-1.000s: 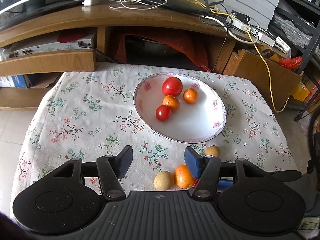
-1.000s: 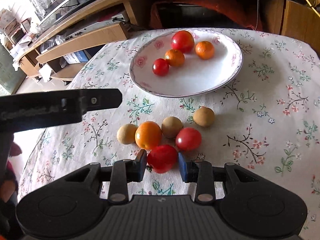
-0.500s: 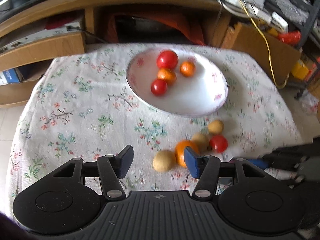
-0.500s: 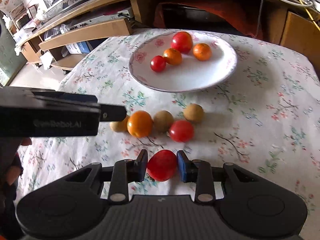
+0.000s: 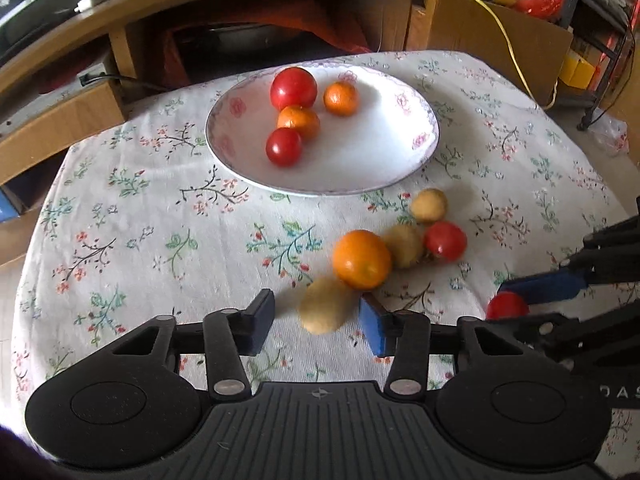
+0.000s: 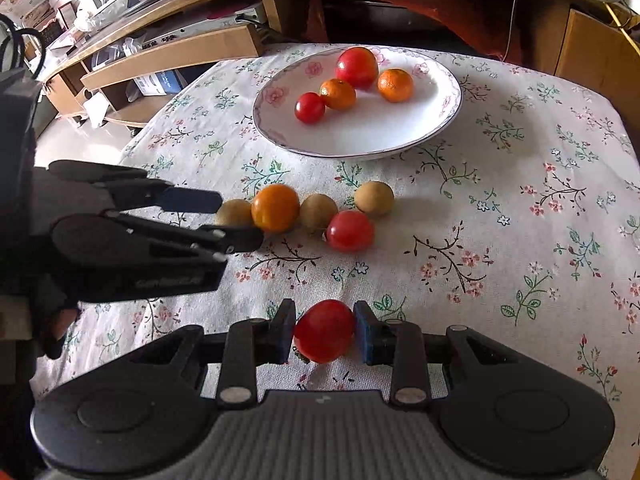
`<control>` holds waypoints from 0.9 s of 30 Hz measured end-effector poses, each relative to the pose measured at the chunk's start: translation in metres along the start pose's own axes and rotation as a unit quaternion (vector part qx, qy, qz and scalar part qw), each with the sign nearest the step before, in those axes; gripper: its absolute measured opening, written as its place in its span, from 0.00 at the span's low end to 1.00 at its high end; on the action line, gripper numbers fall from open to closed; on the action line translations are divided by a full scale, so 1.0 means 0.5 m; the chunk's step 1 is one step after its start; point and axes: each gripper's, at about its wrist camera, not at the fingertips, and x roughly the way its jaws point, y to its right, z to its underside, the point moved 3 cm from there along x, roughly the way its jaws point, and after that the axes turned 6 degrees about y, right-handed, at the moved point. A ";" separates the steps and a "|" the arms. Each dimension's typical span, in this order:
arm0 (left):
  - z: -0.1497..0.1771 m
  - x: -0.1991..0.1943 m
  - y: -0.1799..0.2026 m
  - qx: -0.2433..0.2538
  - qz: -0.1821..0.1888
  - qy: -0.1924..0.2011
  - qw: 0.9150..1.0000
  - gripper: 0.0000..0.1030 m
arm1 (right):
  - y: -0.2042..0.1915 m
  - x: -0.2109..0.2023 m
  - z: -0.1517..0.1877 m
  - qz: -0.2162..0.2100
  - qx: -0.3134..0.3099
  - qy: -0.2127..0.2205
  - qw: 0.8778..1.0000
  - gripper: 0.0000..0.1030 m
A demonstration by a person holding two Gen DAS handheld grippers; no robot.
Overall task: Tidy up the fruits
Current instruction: 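Grasp a small brown round fruit with the left tool while the right tool holds the tomato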
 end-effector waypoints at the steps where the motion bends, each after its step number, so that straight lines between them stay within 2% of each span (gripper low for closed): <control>1: -0.001 0.000 0.001 0.002 -0.001 0.001 1.000 0.49 | 0.002 0.001 -0.001 -0.001 0.001 0.000 1.000 0.23; 3: -0.001 -0.006 0.005 0.009 -0.001 0.001 1.000 0.36 | 0.003 0.001 -0.002 -0.001 0.001 0.000 1.000 0.23; 5: 0.001 -0.011 0.006 0.003 0.000 -0.001 1.000 0.34 | 0.003 0.003 -0.003 -0.001 0.001 0.001 1.000 0.23; 10: 0.002 -0.020 0.006 -0.016 0.008 -0.008 1.000 0.33 | -0.002 0.001 -0.002 0.003 -0.007 0.003 1.000 0.23; 15: 0.020 -0.052 0.033 -0.002 0.015 -0.025 1.000 0.33 | -0.010 -0.014 0.005 0.014 -0.033 0.007 0.999 0.23; 22: 0.060 -0.085 0.084 0.035 0.023 -0.029 0.999 0.34 | -0.027 -0.037 0.043 0.030 -0.098 0.023 0.994 0.23; 27: 0.067 -0.084 0.092 0.049 0.017 -0.023 0.998 0.40 | -0.029 -0.029 0.063 0.036 -0.116 0.016 0.992 0.23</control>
